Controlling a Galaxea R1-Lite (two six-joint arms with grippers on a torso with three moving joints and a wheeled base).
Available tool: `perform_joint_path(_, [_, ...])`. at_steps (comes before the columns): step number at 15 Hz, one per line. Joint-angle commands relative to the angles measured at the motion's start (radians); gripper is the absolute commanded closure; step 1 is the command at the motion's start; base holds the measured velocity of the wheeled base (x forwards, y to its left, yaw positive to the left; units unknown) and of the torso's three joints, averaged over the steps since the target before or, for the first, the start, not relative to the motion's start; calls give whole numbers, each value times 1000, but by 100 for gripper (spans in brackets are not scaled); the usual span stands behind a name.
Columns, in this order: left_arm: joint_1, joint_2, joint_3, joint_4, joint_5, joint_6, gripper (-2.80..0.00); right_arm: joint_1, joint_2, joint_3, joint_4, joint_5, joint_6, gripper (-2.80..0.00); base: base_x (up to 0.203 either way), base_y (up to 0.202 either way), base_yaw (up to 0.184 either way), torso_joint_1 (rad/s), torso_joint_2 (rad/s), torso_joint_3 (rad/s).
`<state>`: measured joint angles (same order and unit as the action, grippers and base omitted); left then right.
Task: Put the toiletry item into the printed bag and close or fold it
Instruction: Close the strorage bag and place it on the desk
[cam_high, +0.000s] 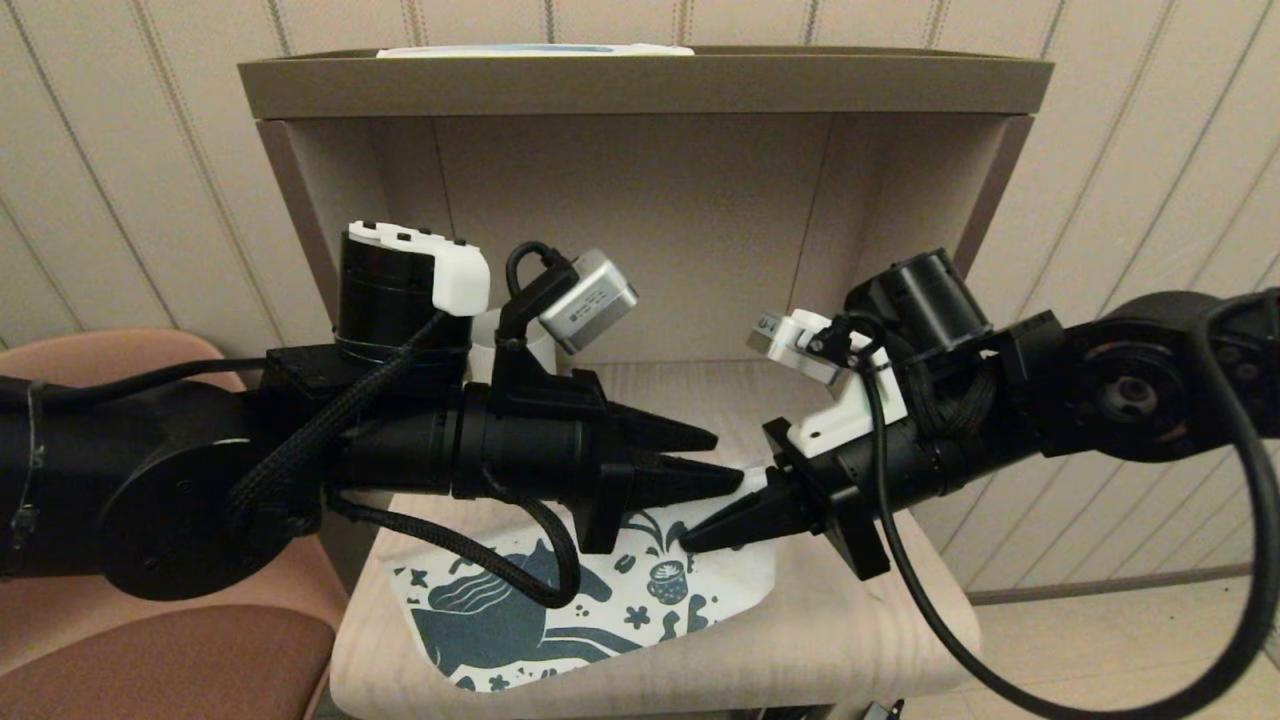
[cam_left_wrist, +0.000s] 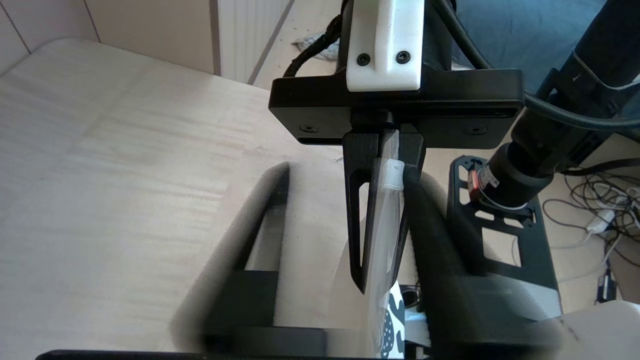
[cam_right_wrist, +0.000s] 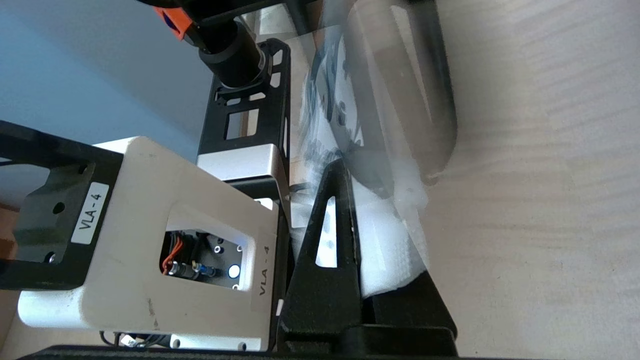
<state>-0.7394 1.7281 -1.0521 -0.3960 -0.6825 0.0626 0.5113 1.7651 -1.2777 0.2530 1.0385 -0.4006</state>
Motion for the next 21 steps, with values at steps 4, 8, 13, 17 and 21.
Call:
perform_joint_path(4, [0,4,2,-3,-8,0,0,4,4,0,2,6,-4,0,0,0,0,0,0,0])
perform_joint_path(8, [0,2,10,-3,-11,0,0,1,4,-1,0,5,-4,0,0,0,0,0,0,0])
perform_joint_path(13, [2,-22,34,-6,-41,2,0,-40,-27,-8,0,5,-7,0,0,0,0,0,0,0])
perform_joint_path(17, [3,-22,34,-9,-41,2,0,-49,-49,3,1,6,-25,0,0,0,0,0,0,0])
perform_joint_path(21, [5,-18,29,-14,-41,0,0,-36,-44,18,2,6,-37,0,0,0,0,0,0,0])
